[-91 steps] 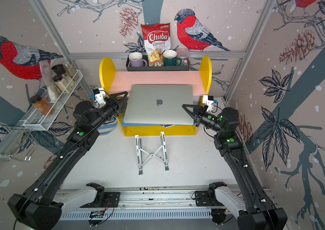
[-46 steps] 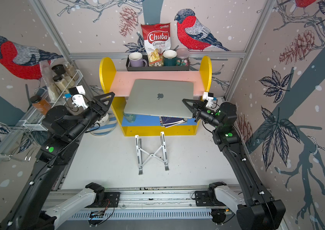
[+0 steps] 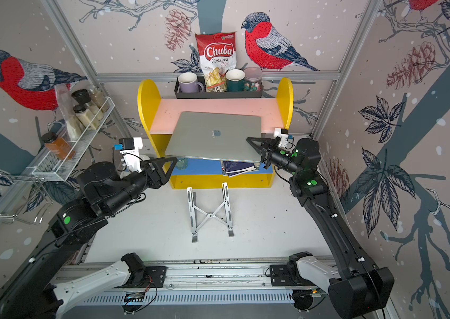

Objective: Close the laptop lid and set it aside
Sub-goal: Place the laptop on the shelf.

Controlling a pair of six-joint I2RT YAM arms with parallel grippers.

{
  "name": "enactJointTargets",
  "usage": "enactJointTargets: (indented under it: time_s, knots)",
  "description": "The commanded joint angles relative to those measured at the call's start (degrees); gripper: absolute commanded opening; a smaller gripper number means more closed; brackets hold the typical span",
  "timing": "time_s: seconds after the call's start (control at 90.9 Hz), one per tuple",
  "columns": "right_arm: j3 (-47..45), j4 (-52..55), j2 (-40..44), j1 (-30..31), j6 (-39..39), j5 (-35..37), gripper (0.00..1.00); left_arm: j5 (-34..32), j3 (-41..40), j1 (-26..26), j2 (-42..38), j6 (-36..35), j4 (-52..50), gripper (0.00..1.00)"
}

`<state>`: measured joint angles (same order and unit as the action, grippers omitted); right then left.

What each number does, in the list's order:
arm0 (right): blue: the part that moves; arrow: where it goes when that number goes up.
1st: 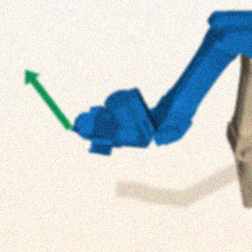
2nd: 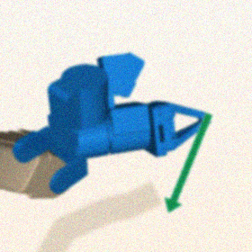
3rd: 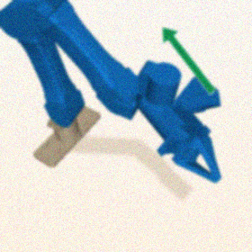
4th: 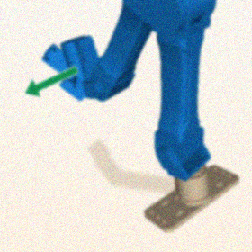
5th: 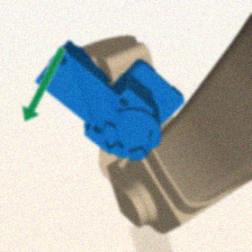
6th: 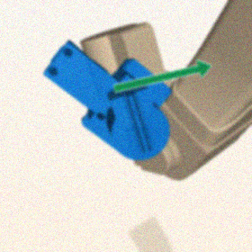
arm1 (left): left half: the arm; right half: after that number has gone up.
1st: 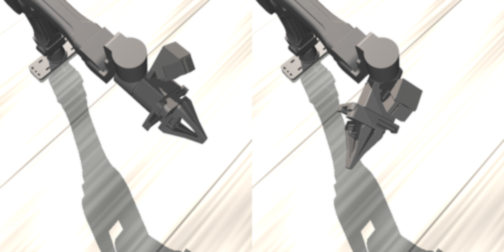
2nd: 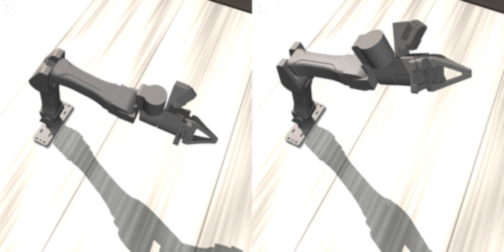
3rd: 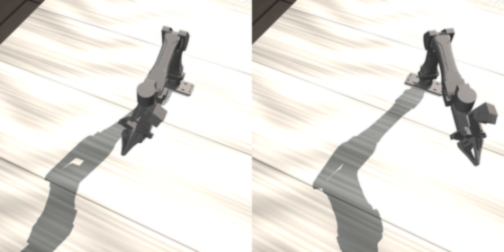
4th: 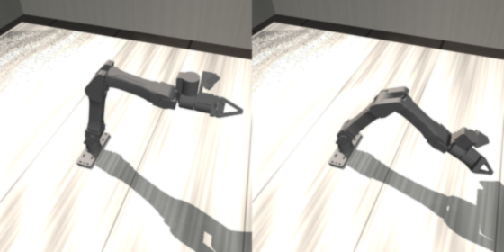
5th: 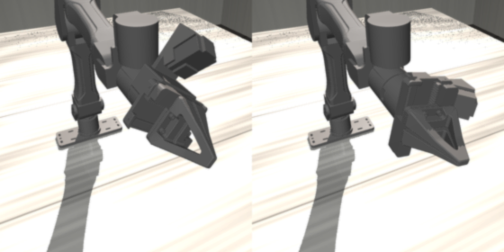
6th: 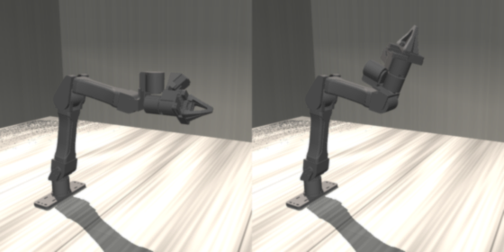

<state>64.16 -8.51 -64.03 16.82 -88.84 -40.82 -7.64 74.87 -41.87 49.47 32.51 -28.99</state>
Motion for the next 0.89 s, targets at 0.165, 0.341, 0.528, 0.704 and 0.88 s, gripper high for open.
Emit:
enactJointTargets:
  time_s: [0.165, 0.341, 0.528, 0.704, 0.88]
  knots:
    - [3.1, -3.4, -2.5, 0.7, -1.3, 1.9, 0.0, -1.2, -0.6, -1.3, -2.7, -3.7, -1.4, 0.6]
    - [4.0, -3.6, -3.6, 0.8, -1.4, 1.6, 0.0, 1.2, -0.6, -4.4, 1.3, -3.8, 2.0, 0.56]
    - [5.3, -1.1, -4.1, 1.1, 0.6, 1.8, 0.0, -1.6, 3.2, -10.9, 8.3, -5.8, 3.1, 0.55]
    - [6.5, 0.1, -4.8, 1.7, 1.6, 2.1, 0.0, -2.9, 8.2, -16.4, 16.2, -7.5, 3.6, 0.55]
    - [6.6, 1.3, -4.8, 1.9, 2.5, 2.5, 0.0, -2.8, 9.7, -19.4, 20.8, -7.4, 5.1, 0.55]
